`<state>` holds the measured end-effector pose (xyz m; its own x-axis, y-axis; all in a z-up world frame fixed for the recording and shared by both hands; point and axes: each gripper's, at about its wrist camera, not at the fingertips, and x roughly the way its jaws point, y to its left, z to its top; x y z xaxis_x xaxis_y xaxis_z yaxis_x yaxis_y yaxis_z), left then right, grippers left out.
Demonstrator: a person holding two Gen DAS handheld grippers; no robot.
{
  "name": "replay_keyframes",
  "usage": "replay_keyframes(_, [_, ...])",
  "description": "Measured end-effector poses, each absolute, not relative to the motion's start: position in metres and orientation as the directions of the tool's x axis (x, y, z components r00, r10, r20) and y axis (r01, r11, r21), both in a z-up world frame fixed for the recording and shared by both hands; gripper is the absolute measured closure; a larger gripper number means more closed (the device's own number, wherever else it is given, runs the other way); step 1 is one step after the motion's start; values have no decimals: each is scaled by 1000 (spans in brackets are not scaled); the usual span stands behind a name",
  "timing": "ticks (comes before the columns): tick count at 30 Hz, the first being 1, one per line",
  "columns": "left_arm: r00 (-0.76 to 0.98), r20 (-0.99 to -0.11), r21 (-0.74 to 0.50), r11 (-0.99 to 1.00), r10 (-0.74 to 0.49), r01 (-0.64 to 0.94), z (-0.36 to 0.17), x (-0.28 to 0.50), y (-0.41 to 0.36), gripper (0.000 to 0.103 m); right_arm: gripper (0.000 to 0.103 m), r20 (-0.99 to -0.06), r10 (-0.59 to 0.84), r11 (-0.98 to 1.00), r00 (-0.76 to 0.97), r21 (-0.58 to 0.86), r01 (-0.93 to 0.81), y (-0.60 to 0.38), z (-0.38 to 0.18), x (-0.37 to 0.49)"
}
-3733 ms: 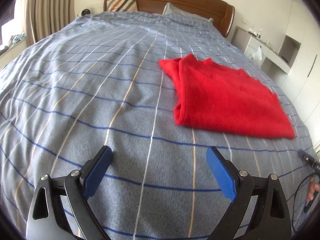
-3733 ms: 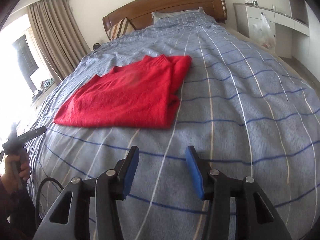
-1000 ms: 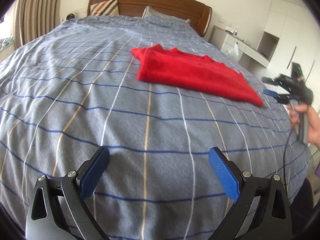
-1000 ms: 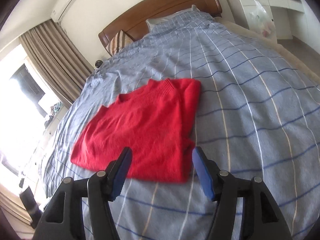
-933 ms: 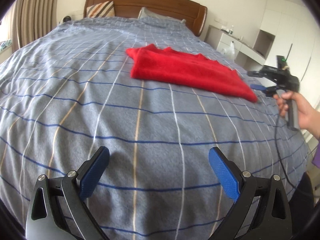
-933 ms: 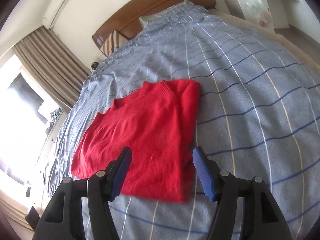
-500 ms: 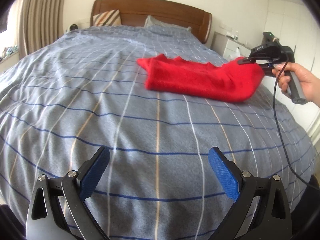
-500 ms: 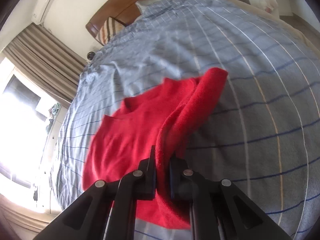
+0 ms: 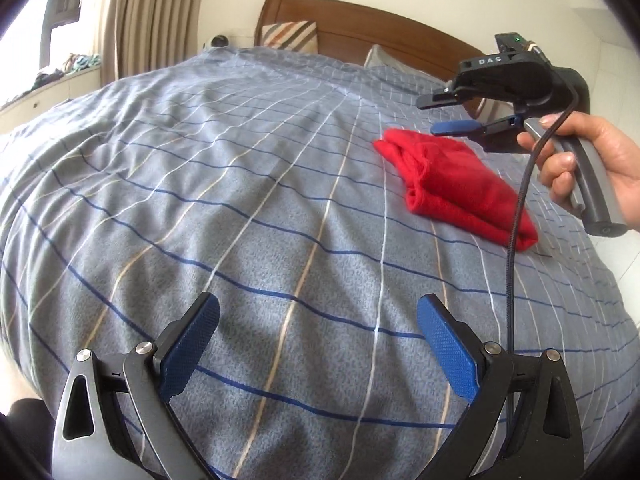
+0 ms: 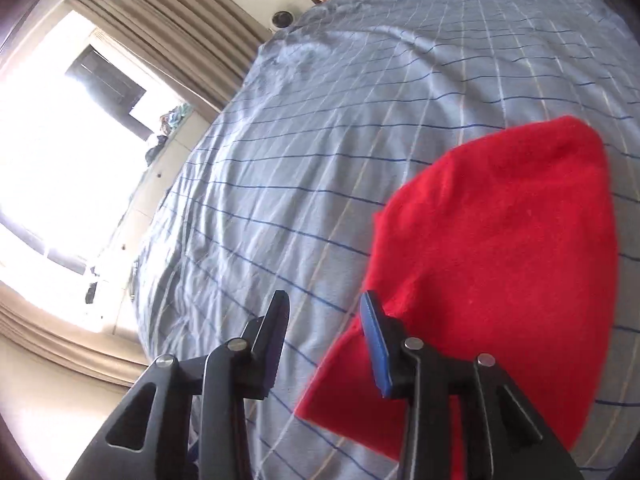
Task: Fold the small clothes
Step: 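Pinch the sweater edge with the right gripper, lift and fold it over, release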
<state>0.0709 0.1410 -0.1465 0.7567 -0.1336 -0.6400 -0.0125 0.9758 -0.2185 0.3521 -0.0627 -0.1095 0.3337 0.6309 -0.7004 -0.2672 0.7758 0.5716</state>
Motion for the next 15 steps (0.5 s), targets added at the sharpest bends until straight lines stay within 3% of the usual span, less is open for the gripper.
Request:
replay_keyframes(3, [751,-644,-240,971,-149,-14,-147,73,143,3,65,-697,604,797,386,517,-313,-74,-95,334])
replay_keyframes(6, [743,-650,-243,970,-156,-9,-148,76,139,3,65,-778,463,873,426,316,-372,-76,-89,322])
replay_keyframes(12, [723,-681,-176,984,-118,-5,-149,74,131,3,65,-871,352,860,342,157,-485,-41,-149,295])
replay_keyframes(15, [739,-660,-160,986,-138,42,-132,72,134,3,62,-793,316,891,521,59,-450,-48,-132,265])
